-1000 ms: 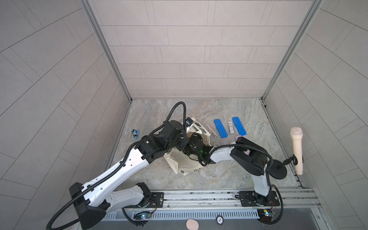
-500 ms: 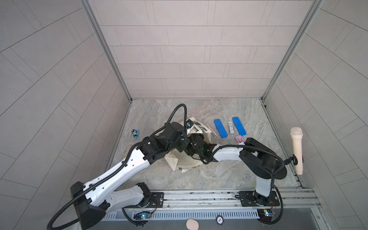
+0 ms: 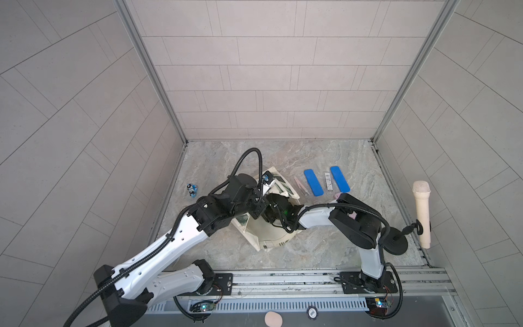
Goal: Take out the compass set from the canvas bag
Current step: Pick up the compass set from the canvas bag.
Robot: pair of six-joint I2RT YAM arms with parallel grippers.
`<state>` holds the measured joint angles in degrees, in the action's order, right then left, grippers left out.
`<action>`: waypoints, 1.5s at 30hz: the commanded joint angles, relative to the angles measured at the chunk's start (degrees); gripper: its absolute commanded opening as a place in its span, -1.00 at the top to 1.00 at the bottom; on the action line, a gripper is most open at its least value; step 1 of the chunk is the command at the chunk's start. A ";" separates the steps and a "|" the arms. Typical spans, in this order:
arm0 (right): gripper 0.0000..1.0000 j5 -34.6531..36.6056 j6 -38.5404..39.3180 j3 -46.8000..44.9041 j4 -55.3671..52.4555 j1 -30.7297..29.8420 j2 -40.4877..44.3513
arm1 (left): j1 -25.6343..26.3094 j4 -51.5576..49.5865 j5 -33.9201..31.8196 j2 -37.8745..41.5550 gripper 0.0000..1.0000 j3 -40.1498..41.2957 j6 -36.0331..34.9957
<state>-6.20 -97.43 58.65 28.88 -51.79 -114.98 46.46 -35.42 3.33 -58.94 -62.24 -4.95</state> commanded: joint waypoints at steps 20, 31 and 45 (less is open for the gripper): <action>-0.39 -3.11 6.76 4.17 18.76 1.34 -3.35 | 0.13 4.98 6.35 2.35 1.00 -0.49 -0.85; -0.37 -3.34 4.51 2.93 13.99 1.87 -4.28 | 0.13 7.61 10.09 5.49 1.00 -0.05 -2.43; 0.10 -5.02 7.29 2.14 13.28 1.98 -1.07 | 0.19 4.09 -0.44 2.96 1.00 -1.55 -2.09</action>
<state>-11.14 -90.83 61.41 43.48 -50.17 -118.69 46.28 -33.69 6.72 -55.16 -61.32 -6.46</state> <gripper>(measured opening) 0.495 0.059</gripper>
